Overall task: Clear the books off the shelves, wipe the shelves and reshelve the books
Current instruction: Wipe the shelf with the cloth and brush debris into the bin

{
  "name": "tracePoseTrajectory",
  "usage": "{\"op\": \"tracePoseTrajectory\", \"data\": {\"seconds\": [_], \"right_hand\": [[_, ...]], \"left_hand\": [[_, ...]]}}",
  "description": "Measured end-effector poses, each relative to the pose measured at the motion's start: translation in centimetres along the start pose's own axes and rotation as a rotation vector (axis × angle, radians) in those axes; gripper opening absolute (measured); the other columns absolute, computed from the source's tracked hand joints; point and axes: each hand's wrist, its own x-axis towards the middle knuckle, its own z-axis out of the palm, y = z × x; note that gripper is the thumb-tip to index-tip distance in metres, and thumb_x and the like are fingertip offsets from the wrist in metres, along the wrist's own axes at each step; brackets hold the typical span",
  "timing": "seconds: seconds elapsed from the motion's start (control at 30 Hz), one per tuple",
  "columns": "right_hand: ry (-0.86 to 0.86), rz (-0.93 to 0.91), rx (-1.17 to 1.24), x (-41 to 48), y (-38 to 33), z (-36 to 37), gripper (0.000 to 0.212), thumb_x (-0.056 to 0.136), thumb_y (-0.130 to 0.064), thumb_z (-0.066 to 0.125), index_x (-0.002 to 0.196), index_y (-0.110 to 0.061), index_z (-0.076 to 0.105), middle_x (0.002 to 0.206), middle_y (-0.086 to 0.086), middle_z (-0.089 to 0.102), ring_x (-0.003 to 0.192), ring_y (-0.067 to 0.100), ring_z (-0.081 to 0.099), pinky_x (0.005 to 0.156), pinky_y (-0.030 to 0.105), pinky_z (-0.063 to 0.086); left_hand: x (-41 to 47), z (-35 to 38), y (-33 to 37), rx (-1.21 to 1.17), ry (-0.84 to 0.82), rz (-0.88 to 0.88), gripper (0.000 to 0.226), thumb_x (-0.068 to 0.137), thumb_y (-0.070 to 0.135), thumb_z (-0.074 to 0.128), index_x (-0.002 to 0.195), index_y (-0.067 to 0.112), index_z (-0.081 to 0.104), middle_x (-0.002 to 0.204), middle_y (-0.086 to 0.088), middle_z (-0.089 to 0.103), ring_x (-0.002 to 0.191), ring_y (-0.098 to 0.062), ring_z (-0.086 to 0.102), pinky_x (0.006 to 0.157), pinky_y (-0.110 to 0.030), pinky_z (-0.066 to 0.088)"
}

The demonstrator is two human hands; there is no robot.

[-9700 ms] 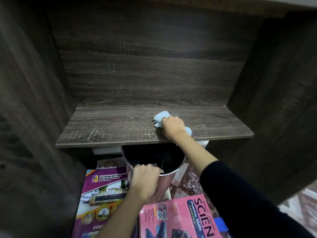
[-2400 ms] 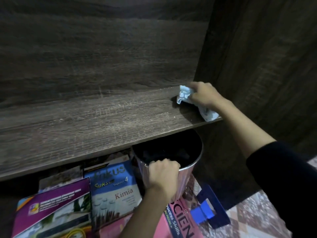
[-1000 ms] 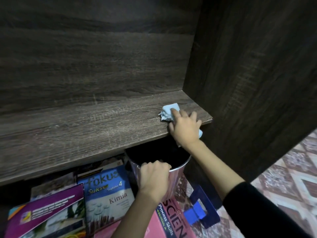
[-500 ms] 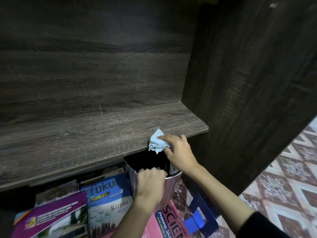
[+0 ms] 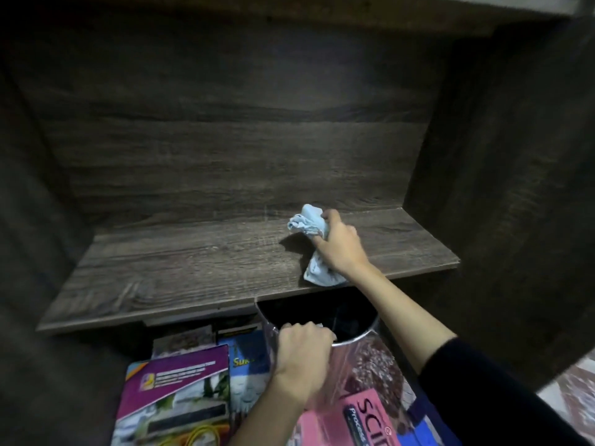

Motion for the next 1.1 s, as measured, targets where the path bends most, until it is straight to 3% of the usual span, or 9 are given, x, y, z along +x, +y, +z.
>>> {"op": "tracePoseTrajectory", "data": {"seconds": [0.17,0.43,0.67,0.77,0.87,1.0,1.1], "right_hand": [[-0.039,-0.101,-0.153,2.2,-3.9,3.9,0.043,0.094,-0.02,0.052,0.135,-0.01,0.045,0.126,0.019,0.058,0.122,0.036,0.046,0.09,0.039,0.042],[-0.034,-0.017,-0.206,5.7,-6.1,8.7,0.036,0.096,-0.018,0.047,0.13,-0.004,0.045,0.122,0.024,0.057,0.122,0.036,0.044,0.091,0.039,0.041],[-0.24,-0.058,-0.129,8.1,-7.9,10.7,0.039,0.094,-0.026,0.048,0.129,-0.01,0.052,0.127,0.023,0.056,0.122,0.036,0.048,0.09,0.033,0.041],[-0.35,-0.101,-0.084,8.0,-9.2,11.6,0.053,0.093,-0.033,0.052,0.143,-0.021,0.041,0.138,0.022,0.049,0.129,0.034,0.043,0.103,0.037,0.04],[-0.431,-0.188,-0.058,7.4,-11.0,12.8,0.054,0.093,-0.029,0.053,0.145,-0.025,0.039,0.141,0.018,0.048,0.135,0.032,0.034,0.11,0.042,0.032],[-0.511,-0.275,-0.026,6.7,-12.8,14.1,0.052,0.088,-0.022,0.053,0.139,-0.031,0.046,0.135,0.012,0.054,0.131,0.028,0.037,0.107,0.039,0.034],[-0.558,-0.309,0.064,5.7,-12.6,13.8,0.047,0.084,-0.015,0.059,0.129,-0.029,0.058,0.124,0.004,0.062,0.115,0.021,0.054,0.092,0.029,0.043]], "left_hand": [[-1.6,0.1,-3.6,0.025,-0.022,-0.052,0.03,0.09,0.017,0.056,0.12,0.02,0.06,0.113,-0.007,0.066,0.11,-0.028,0.06,0.09,-0.031,0.041],[-4.0,0.4,-8.5,0.026,-0.046,-0.126,0.031,0.09,0.023,0.055,0.121,0.021,0.059,0.116,-0.006,0.065,0.112,-0.027,0.058,0.089,-0.029,0.04],[-6.1,1.5,-12.1,0.092,0.002,-0.177,0.032,0.092,0.026,0.044,0.121,0.021,0.058,0.113,-0.005,0.066,0.108,-0.029,0.059,0.083,-0.027,0.038],[-6.6,1.6,-13.1,0.075,0.03,-0.201,0.033,0.092,0.027,0.048,0.122,0.026,0.06,0.112,-0.003,0.067,0.108,-0.027,0.059,0.084,-0.026,0.039],[-6.6,1.5,-13.4,0.053,0.038,-0.209,0.032,0.088,0.026,0.052,0.118,0.029,0.062,0.109,-0.001,0.068,0.107,-0.025,0.06,0.082,-0.026,0.04],[-6.3,1.4,-13.8,0.033,0.039,-0.21,0.028,0.085,0.022,0.053,0.11,0.028,0.065,0.103,0.003,0.07,0.104,-0.022,0.061,0.081,-0.025,0.041],[-6.2,1.6,-13.9,0.012,0.022,-0.206,0.029,0.085,0.022,0.054,0.111,0.027,0.064,0.102,0.004,0.07,0.104,-0.021,0.061,0.082,-0.025,0.042]]}}
